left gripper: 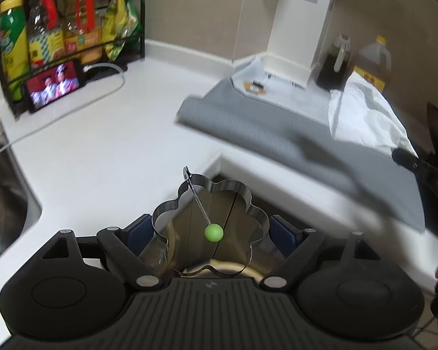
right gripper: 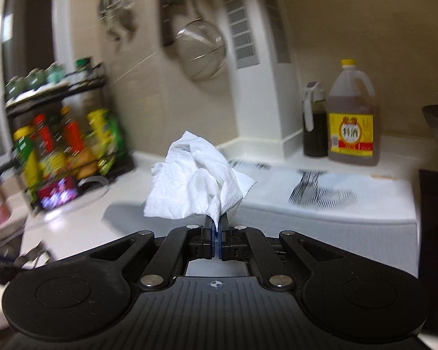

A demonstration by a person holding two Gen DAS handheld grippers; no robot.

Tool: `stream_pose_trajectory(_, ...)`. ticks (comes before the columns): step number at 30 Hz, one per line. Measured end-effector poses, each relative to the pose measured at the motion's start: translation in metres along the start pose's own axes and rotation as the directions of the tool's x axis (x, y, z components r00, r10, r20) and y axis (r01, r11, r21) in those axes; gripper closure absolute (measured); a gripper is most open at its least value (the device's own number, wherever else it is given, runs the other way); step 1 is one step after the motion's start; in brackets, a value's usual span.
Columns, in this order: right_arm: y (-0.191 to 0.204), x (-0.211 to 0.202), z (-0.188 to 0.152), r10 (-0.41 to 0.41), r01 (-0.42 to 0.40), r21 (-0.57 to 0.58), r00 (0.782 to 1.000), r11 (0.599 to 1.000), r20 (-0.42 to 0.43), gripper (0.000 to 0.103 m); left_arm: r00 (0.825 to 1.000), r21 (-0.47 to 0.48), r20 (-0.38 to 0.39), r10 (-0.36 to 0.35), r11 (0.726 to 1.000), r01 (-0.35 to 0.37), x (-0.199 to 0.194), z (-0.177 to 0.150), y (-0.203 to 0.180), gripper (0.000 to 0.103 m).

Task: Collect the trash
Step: 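Carry the egg ring and tissue down over the trash bin with both grippers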

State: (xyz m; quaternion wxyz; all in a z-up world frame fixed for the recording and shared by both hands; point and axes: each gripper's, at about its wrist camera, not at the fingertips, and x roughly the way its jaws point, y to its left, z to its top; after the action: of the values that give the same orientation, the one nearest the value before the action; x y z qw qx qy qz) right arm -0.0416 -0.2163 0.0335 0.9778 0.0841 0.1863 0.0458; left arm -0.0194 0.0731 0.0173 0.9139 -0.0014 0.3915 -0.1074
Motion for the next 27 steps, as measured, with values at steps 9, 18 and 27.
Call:
stream_pose_trajectory(9,0.052,-0.040,-0.080,0.015,-0.037,-0.106,0.981,0.994,-0.194,0.101,1.000,0.013,-0.025,-0.008,1.000,0.009,-0.017,-0.067,0.000,0.014)
stream_pose_trajectory(18,0.088,-0.055,-0.119,0.041,-0.093,-0.159,0.952,0.983,-0.302,0.101,0.999,0.017,-0.053,-0.013,1.000,0.014,-0.017,-0.109,-0.003,0.014)
stream_pose_trajectory(27,0.098,-0.053,-0.121,0.030,-0.098,-0.196,0.945,0.976,-0.326,0.101,0.998,0.037,-0.068,0.008,0.999,-0.005,-0.011,-0.122,0.000,0.014)
